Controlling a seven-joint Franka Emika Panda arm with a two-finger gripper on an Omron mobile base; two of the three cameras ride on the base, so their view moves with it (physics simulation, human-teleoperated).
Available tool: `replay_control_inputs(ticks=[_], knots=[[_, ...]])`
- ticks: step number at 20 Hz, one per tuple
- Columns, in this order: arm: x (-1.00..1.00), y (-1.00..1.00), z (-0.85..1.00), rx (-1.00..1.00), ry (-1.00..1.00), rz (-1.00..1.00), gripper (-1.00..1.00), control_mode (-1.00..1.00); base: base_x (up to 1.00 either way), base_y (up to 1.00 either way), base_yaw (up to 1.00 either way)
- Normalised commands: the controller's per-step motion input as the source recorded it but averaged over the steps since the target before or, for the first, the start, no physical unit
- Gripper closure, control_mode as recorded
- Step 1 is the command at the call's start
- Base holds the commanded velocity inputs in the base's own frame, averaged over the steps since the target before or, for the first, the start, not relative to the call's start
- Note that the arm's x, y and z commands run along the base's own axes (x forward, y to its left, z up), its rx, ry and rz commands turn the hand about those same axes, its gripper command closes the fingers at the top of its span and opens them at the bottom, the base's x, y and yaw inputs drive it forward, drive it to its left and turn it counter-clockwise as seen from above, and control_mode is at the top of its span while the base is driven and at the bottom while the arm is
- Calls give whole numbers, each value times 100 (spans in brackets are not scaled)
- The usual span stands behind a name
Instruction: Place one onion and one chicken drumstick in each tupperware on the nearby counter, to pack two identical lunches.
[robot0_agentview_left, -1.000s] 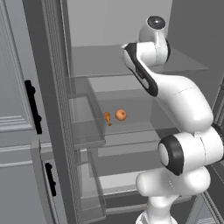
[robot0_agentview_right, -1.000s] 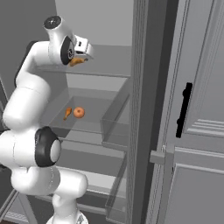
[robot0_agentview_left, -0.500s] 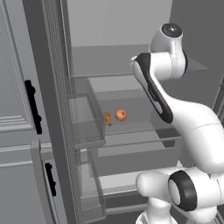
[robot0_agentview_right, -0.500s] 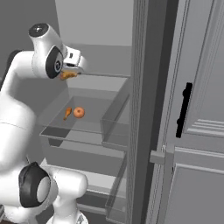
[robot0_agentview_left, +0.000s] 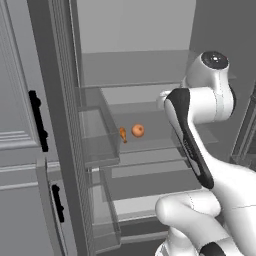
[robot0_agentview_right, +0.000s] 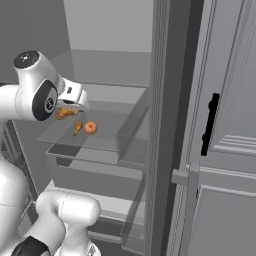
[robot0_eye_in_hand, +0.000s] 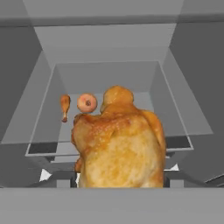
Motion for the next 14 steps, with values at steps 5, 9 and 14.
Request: replay_control_inputs(ticks=[5,9,14], knots=[[0,0,0,0,0,0,100,100,-100,0,0],[0,0,0,0,0,0,100,100,-100,-31,-15],[0,0,0,0,0,0,100,100,-95,-39,-42]])
